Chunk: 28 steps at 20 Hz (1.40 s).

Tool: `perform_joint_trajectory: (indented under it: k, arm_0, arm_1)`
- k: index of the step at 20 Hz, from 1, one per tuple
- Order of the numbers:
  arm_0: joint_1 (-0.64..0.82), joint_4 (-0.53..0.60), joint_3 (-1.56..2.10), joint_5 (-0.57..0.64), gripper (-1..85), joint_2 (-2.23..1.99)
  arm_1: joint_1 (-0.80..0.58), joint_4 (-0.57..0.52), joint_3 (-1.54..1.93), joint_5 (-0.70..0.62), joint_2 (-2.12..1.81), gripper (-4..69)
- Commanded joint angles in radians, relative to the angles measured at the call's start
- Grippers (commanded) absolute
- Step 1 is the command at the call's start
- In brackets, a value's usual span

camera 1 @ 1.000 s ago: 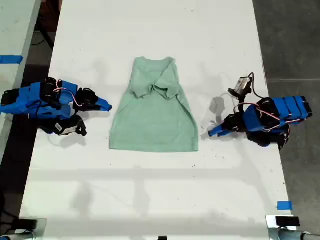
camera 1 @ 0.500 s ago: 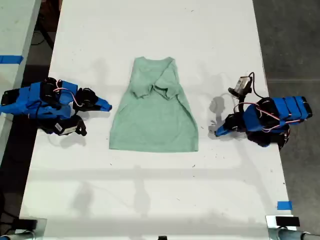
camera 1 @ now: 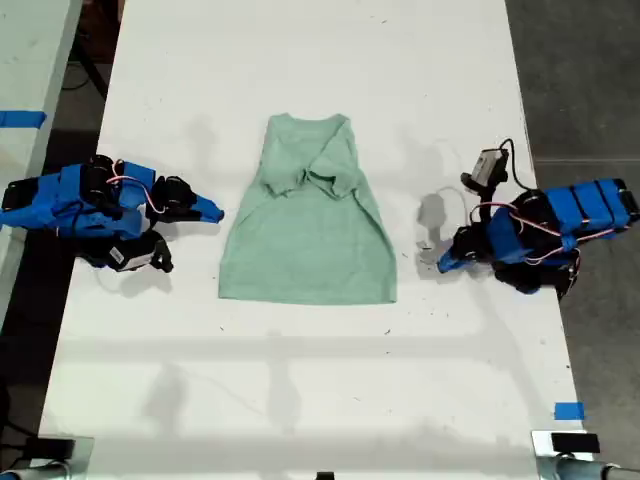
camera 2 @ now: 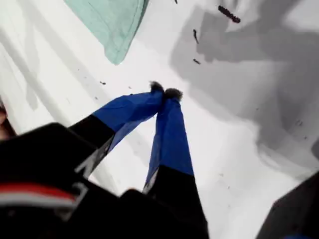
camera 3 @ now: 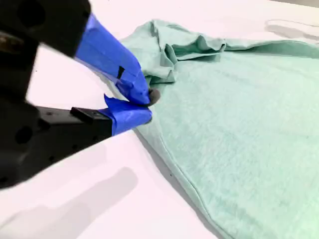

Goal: Fold t shirt

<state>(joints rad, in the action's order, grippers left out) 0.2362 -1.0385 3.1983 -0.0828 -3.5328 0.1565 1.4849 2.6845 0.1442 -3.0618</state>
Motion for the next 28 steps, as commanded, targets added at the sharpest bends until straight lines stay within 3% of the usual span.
perform_joint_trajectory:
  k: [1,4,6,11,16,18,23,28]
  arm_0:
    - [-0.02,0.008,0.023,0.006,1.0,-0.005]
    - [-0.023,0.008,0.023,0.006,0.8,-0.005]
    - [-0.023,0.008,0.023,0.006,0.8,-0.005]
    - [-0.026,0.008,0.023,0.006,0.5,-0.005]
    - [-0.026,0.008,0.023,0.006,0.5,-0.005]
    - [-0.029,0.008,0.023,0.006,0.4,-0.005]
    - [-0.029,0.008,0.023,0.006,0.2,-0.005]
    - [-0.028,0.008,0.023,0.006,0.2,-0.005]
  arm_1:
    - [-0.008,0.075,-0.471,-0.011,0.509,0.7]
    - [-0.02,0.215,-0.85,0.011,0.824,0.6]
    - [-0.026,0.227,-0.946,0.051,0.939,0.5]
    - [0.008,0.008,-0.925,0.126,1.123,2.1]
    - [0.097,-0.078,-0.9,0.258,1.235,23.5]
    - [0.117,-0.16,-0.859,0.239,1.236,32.4]
    - [0.153,-0.339,-0.676,0.291,1.236,28.7]
    - [0.126,-0.445,-0.578,0.25,1.235,25.8]
